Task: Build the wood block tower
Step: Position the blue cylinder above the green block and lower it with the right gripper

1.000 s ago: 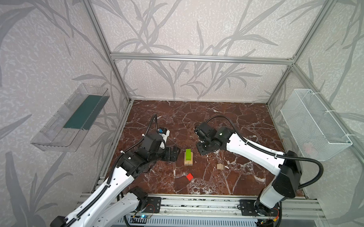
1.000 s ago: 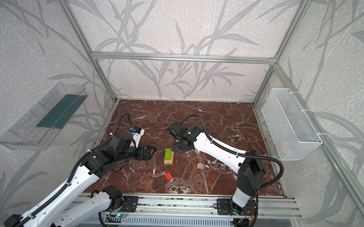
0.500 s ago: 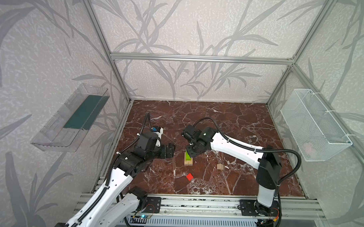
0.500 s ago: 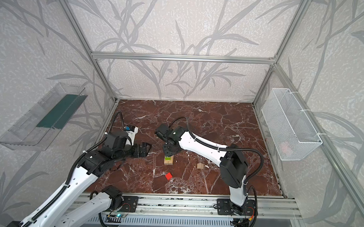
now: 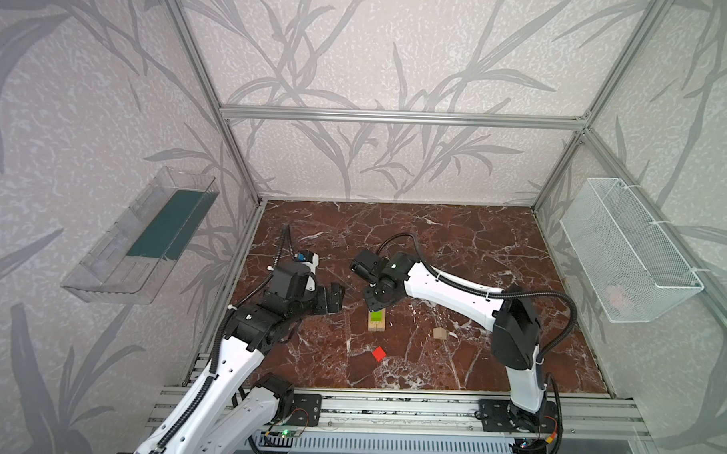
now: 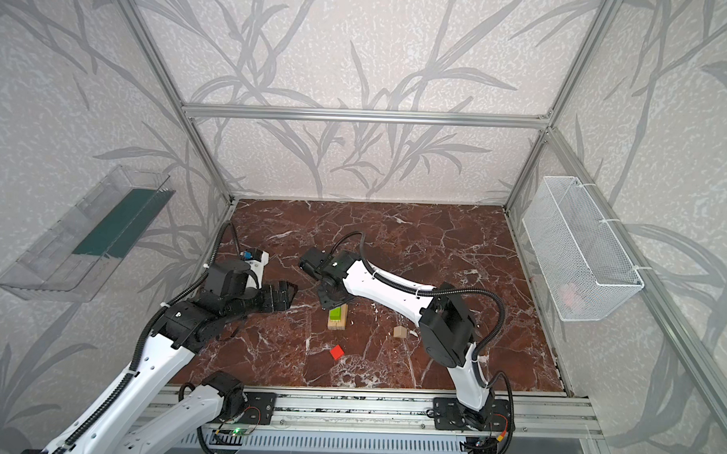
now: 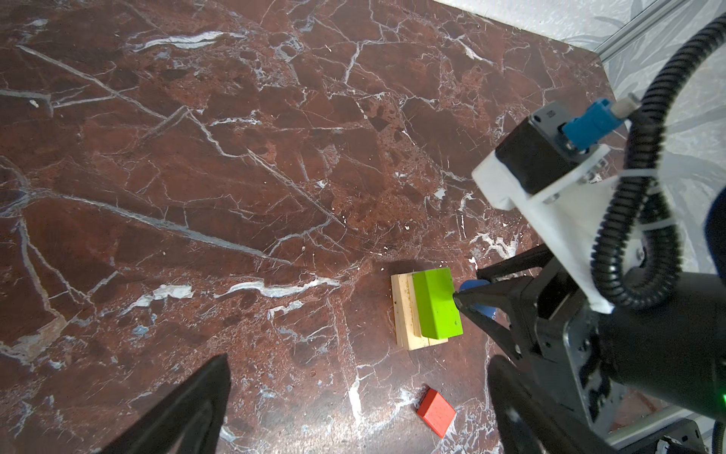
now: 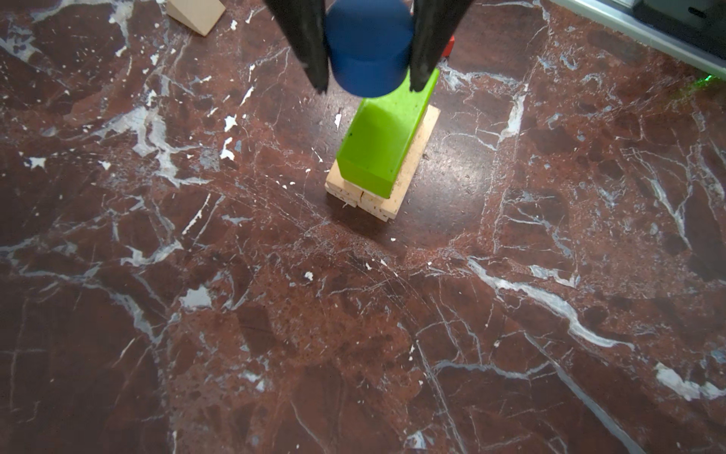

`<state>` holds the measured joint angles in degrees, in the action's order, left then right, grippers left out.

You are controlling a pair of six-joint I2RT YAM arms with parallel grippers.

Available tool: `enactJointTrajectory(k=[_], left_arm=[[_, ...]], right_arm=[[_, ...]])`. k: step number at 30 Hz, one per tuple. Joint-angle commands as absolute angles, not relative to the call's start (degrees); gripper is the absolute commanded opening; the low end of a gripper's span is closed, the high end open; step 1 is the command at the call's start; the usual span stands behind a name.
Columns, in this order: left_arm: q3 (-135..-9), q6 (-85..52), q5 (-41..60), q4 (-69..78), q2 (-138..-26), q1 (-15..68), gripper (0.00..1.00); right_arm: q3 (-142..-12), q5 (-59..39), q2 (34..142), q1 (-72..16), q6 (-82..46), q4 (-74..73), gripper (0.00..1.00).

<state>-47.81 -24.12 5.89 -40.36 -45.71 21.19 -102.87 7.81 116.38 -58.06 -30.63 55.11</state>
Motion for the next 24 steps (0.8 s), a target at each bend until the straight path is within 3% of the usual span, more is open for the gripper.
enactJointTrajectory(k=[1,24], left_arm=[[-47.6,-24.3,5.9,-41.4,-44.8,20.6,1.0],[-47.4,-24.2,7.1,-41.0,-45.3,19.5,1.0]], right_arm=[[-105.0,9.3,117.7,-59.9,-32.0,57.4,0.26],[-108.2,11.7,121.6,-60.3,-32.6,59.5,0.27]])
